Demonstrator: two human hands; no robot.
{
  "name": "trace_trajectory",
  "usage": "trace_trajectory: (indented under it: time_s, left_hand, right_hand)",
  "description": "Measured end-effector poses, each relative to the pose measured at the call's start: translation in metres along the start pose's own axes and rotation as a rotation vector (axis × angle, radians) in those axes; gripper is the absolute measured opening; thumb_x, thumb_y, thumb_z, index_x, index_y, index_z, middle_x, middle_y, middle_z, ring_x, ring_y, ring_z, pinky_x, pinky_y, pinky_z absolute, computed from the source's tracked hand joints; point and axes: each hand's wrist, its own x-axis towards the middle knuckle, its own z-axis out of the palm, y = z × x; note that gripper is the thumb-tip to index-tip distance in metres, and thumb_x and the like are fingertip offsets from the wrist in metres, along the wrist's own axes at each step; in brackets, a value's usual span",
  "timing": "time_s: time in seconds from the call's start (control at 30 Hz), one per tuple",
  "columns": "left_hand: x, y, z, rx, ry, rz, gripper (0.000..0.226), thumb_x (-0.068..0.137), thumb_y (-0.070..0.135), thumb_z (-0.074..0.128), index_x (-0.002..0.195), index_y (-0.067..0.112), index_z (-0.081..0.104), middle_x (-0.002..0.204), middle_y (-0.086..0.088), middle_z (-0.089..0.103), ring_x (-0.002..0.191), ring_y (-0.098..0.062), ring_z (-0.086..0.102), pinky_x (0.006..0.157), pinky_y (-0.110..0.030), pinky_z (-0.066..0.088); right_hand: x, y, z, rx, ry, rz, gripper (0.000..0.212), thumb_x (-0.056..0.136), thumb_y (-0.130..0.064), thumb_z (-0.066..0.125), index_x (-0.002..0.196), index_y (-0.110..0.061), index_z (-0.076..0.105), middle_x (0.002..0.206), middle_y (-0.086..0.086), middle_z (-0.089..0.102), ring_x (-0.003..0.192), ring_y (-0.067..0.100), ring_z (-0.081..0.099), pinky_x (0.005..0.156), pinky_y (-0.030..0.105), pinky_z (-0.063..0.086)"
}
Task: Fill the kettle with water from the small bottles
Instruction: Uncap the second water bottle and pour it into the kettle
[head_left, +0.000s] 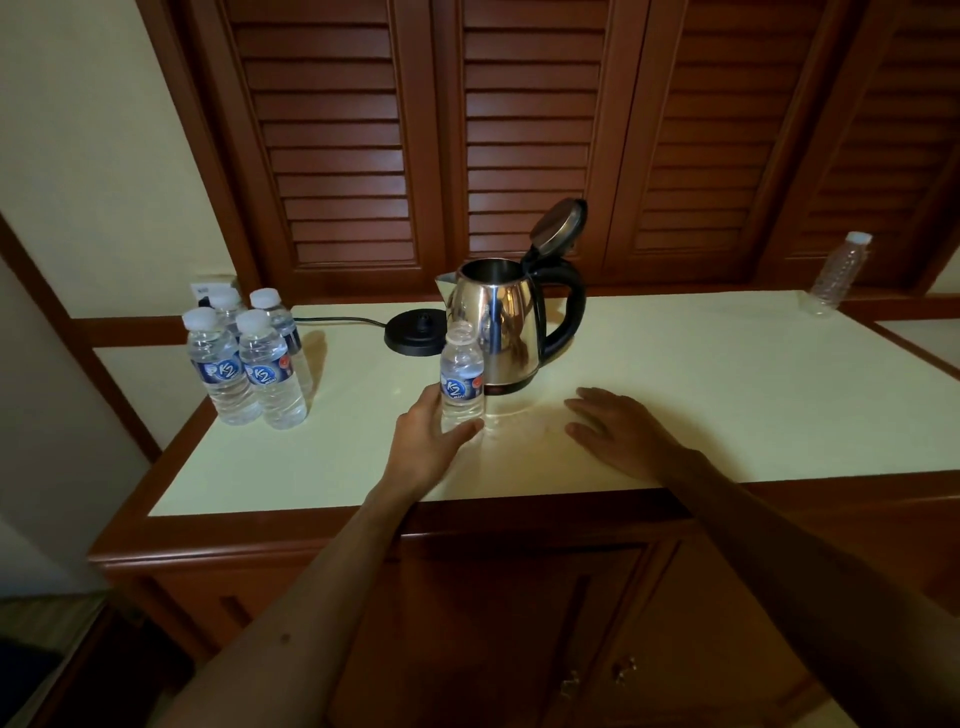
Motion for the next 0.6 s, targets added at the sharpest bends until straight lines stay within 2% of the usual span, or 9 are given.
trace_trajectory:
  time_s: [0.1, 0.2, 0.27, 0.37, 0.43, 0.5, 0.6]
  left_hand:
    - [0.001, 0.0, -0.003, -0.039, 0.061, -0.04, 0.048, 0.082, 0.024, 0.08, 0.125, 0.017, 0.061, 0.114, 0.002, 0.072, 0.099, -0.013, 0.069, 0.092, -0.04, 0.055]
    - [0.005, 0.002, -0.012, -0.042, 0.118, -0.057, 0.041, 0.081, 0.021, 0.08, 0.119, 0.018, 0.065, 0.107, 0.005, 0.074, 0.092, -0.011, 0.069, 0.088, -0.039, 0.057]
    - [0.014, 0.006, -0.023, 0.024, 0.133, -0.053, 0.04, 0.082, 0.023, 0.079, 0.119, 0.016, 0.066, 0.108, 0.001, 0.073, 0.091, -0.012, 0.068, 0.087, -0.035, 0.056]
    - [0.033, 0.019, -0.043, 0.154, 0.15, -0.049, 0.044, 0.079, 0.031, 0.081, 0.118, 0.016, 0.068, 0.109, -0.004, 0.074, 0.091, -0.016, 0.068, 0.087, -0.037, 0.056]
    - [0.048, 0.033, -0.056, 0.27, 0.15, -0.061, 0.039, 0.078, 0.032, 0.083, 0.112, 0.018, 0.07, 0.099, -0.003, 0.075, 0.083, -0.014, 0.066, 0.077, -0.032, 0.055]
    - [0.061, 0.049, -0.068, 0.429, 0.134, -0.068, 0.032, 0.077, 0.033, 0.083, 0.104, 0.019, 0.072, 0.084, 0.0, 0.07, 0.071, -0.011, 0.06, 0.062, -0.026, 0.045]
    - [0.078, 0.067, -0.08, 0.613, 0.102, -0.062, 0.039, 0.074, 0.035, 0.084, 0.104, 0.013, 0.073, 0.069, 0.004, 0.061, 0.065, -0.013, 0.058, 0.054, -0.027, 0.04]
  right_hand:
    - [0.0, 0.003, -0.001, -0.032, -0.03, -0.006, 0.054, 0.098, -0.052, 0.037, 0.145, -0.025, 0.041, 0.156, 0.001, 0.033, 0.145, 0.018, 0.025, 0.116, 0.039, 0.019]
    - [0.0, 0.002, -0.001, -0.025, -0.04, -0.006, 0.055, 0.098, -0.054, 0.036, 0.146, -0.027, 0.04, 0.156, 0.0, 0.031, 0.145, 0.017, 0.024, 0.117, 0.04, 0.02]
    - [0.001, 0.003, 0.0, -0.014, -0.038, -0.001, 0.054, 0.098, -0.054, 0.037, 0.145, -0.028, 0.041, 0.156, -0.001, 0.032, 0.145, 0.017, 0.025, 0.117, 0.039, 0.02]
    - [0.002, 0.006, 0.002, -0.007, -0.013, 0.005, 0.054, 0.096, -0.056, 0.039, 0.143, -0.029, 0.044, 0.155, -0.003, 0.035, 0.143, 0.016, 0.028, 0.116, 0.038, 0.023]
    - [0.002, 0.007, 0.003, 0.0, -0.002, 0.005, 0.054, 0.095, -0.057, 0.04, 0.141, -0.029, 0.045, 0.154, -0.004, 0.036, 0.142, 0.015, 0.03, 0.115, 0.038, 0.024]
    - [0.003, 0.008, 0.004, 0.013, -0.003, 0.008, 0.055, 0.094, -0.058, 0.04, 0.141, -0.03, 0.045, 0.154, -0.005, 0.036, 0.142, 0.015, 0.03, 0.116, 0.039, 0.024]
    - [0.005, 0.009, 0.004, 0.026, -0.006, 0.029, 0.055, 0.094, -0.059, 0.04, 0.141, -0.031, 0.045, 0.154, -0.006, 0.035, 0.143, 0.014, 0.028, 0.117, 0.038, 0.023]
